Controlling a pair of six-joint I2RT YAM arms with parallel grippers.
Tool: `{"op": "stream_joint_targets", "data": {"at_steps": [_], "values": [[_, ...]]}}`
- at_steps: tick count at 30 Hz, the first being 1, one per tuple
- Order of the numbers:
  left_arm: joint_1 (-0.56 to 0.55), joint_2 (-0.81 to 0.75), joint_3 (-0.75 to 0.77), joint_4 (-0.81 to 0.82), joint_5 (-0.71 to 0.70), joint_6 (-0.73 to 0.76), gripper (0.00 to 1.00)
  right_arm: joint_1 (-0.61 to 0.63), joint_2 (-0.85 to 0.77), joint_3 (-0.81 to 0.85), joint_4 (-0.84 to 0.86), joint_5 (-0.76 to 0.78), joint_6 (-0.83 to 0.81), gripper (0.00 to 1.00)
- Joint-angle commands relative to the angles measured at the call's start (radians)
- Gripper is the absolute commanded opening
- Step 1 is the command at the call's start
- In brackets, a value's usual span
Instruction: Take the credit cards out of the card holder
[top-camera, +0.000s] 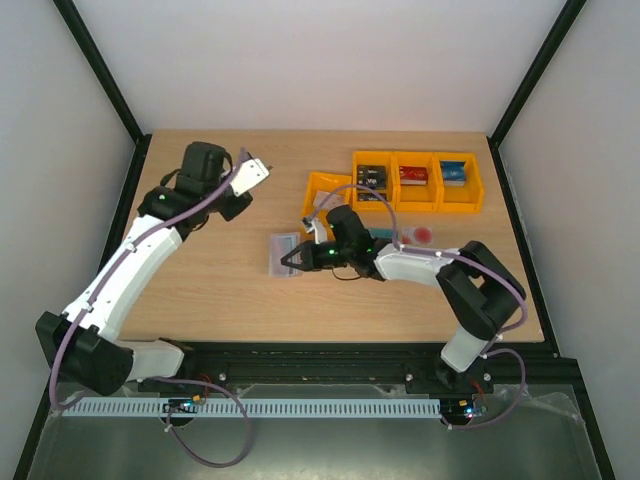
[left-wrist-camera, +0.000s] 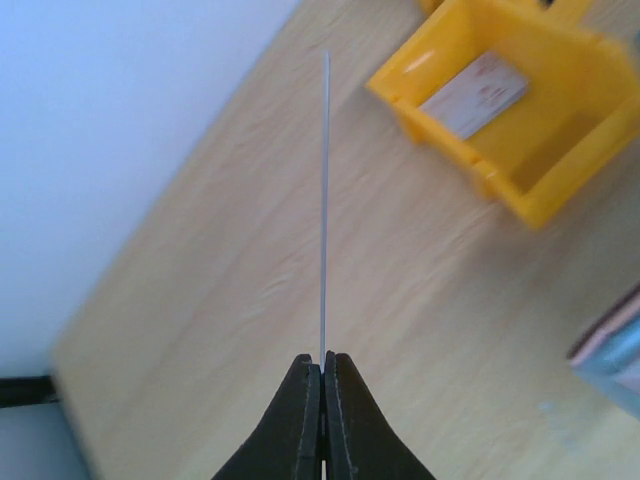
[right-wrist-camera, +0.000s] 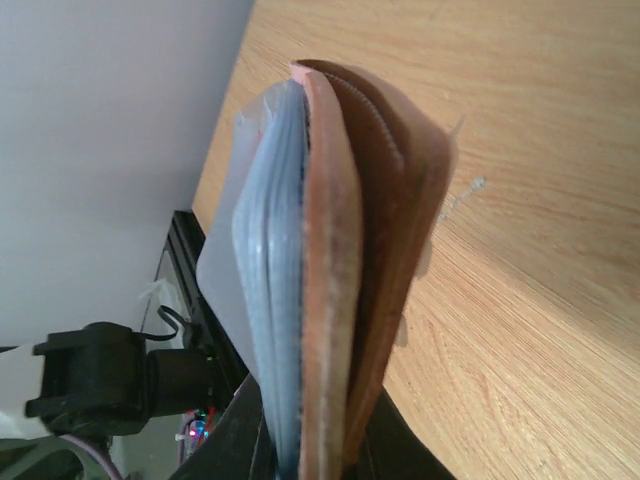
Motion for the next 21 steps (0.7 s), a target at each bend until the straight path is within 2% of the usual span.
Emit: {"op": "stream_joint_targets", "data": {"at_steps": [1,5,6,10,13,17,21], "values": [[-0.093,-0.005,0.003,0.048,-0.498,0.212,0.02,0.017,0.067,0.078,-0.109,-0.018,0.006,0.03],[-0.183,-0.025,-0.050,0.062,-0.653,0.243,0.02,0.020,0.147,0.119,-0.215,-0.033,-0.009,0.13],[-0.213,-0.025,-0.062,0.055,-0.688,0.235,0.02,0.020,0.156,0.133,-0.253,-0.009,-0.029,0.20],[-0.345,-0.015,-0.084,-0.042,-0.767,0.135,0.02,0.019,0.150,0.191,-0.431,0.150,-0.115,0.56],[-0.396,-0.022,-0.103,-0.081,-0.759,0.095,0.02,0.016,0.111,0.218,-0.523,0.233,-0.152,0.71],[-0.406,-0.026,-0.130,-0.068,-0.780,0.118,0.02,-0.025,-0.006,0.226,-0.601,0.339,-0.168,0.75],[-0.421,-0.021,-0.121,-0.049,-0.784,0.124,0.02,-0.125,-0.170,0.204,-0.610,0.386,-0.140,0.77]]}}
